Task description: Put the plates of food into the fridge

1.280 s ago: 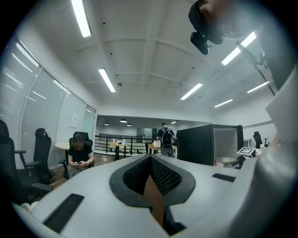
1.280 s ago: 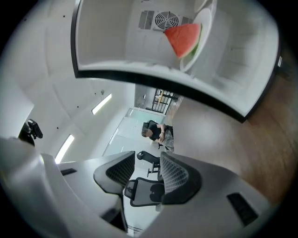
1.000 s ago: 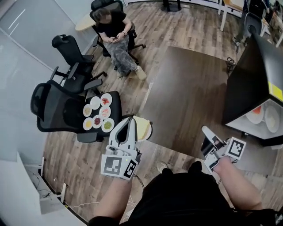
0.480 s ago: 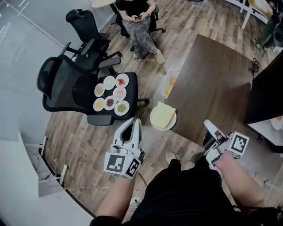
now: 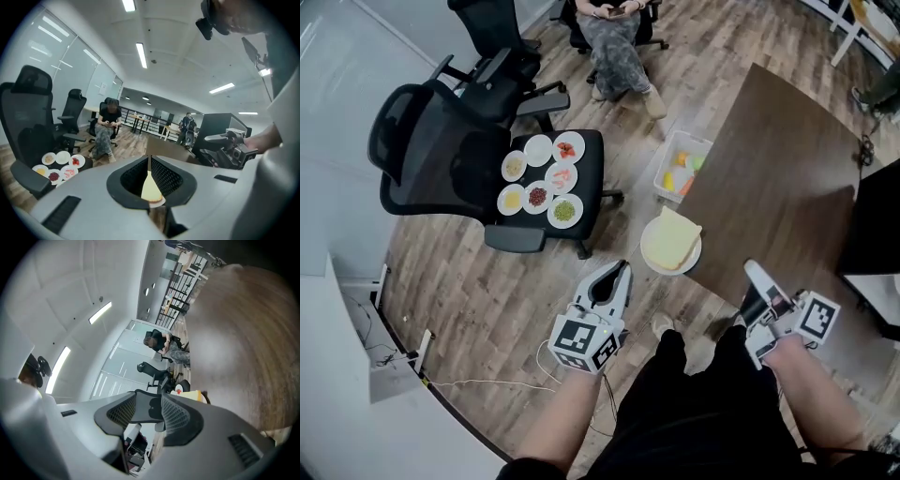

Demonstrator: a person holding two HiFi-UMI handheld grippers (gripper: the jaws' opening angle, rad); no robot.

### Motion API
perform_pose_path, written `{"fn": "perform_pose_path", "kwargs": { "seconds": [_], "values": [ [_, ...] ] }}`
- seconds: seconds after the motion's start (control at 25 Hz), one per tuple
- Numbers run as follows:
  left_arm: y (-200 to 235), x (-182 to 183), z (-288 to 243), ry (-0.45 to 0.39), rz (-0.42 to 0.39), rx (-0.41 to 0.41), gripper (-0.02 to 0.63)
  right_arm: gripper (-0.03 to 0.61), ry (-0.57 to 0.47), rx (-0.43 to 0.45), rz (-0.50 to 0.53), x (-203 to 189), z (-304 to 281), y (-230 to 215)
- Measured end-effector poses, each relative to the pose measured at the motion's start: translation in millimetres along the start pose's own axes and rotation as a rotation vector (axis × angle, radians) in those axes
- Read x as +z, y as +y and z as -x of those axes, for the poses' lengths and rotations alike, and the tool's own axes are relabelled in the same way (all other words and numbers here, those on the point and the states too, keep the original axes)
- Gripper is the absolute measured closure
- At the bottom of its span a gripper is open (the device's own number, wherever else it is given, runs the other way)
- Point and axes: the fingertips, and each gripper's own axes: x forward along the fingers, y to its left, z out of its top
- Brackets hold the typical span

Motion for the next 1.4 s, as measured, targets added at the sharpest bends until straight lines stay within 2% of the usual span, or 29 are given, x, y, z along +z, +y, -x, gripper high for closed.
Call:
{"fn": "perform_pose_path", "kwargs": {
  "seconds": [0.24, 0.36, 0.48, 0.64, 0.8, 1.0, 1.4],
  "values": [
    [29, -48, -28, 0.023, 0.086, -0.042, 0.601, 0.399, -0.011, -0.052, 0.008, -8, 4, -17],
    [43, -64, -39, 0.037, 0.131, -0.047, 0.474, 0.399, -0.033, -0.075, 0.025, -7, 7, -24],
    [52, -83, -52, 0.062, 0.168, -0.066, 0.454, 0.397, -0.037, -0.086, 0.043, -7, 9, -28],
    [59, -108, -69, 0.079, 0.253, -0.108, 0.341, 0.397, -0.066, -0.101, 0.069, -3, 11, -37],
    [63, -135, -83, 0.117, 0.321, -0.102, 0.339, 0.399, -0.054, -0.123, 0.046, -11, 16, -45],
    [60, -156, -98, 0.118, 0.476, -0.113, 0.339, 0.397, -0.053, -0.153, 0.023, -17, 25, -56],
    [43, -153, -117, 0.129, 0.521, -0.153, 0.341, 0.399, -0.077, -0.168, 0.002, -12, 44, -61]
  ]
}}
